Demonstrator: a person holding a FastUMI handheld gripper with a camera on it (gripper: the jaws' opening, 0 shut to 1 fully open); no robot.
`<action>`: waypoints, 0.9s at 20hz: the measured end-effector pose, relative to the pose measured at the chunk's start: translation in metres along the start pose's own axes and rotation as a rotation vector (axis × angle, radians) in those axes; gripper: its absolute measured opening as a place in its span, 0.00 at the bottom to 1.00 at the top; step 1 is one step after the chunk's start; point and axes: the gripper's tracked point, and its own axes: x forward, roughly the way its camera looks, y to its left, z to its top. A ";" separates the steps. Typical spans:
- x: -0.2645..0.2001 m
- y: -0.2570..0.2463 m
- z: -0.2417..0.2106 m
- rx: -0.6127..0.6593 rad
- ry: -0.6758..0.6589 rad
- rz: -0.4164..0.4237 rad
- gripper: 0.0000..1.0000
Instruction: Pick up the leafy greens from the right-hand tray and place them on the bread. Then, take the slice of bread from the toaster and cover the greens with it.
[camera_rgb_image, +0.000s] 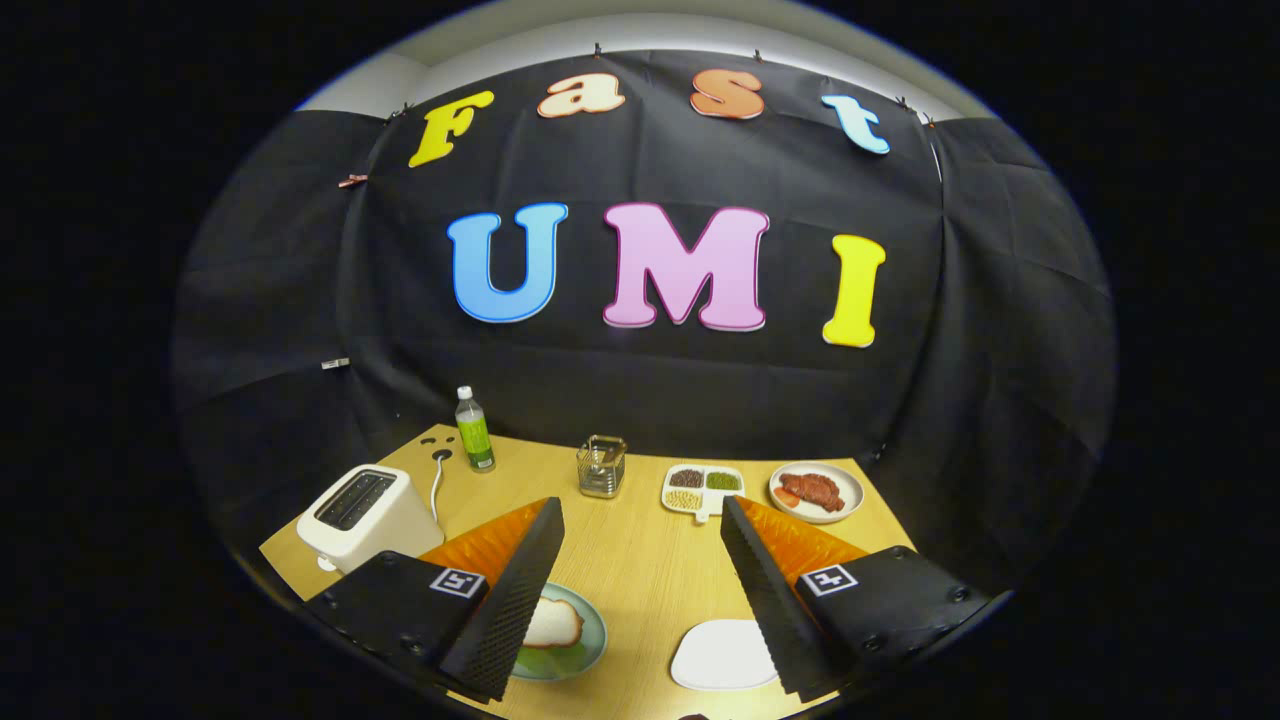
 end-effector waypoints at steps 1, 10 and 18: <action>-0.007 -0.004 0.007 -0.013 -0.019 0.005 0.98; -0.064 -0.018 0.042 0.019 -0.113 0.048 0.98; -0.059 -0.004 0.030 0.019 -0.075 0.133 0.98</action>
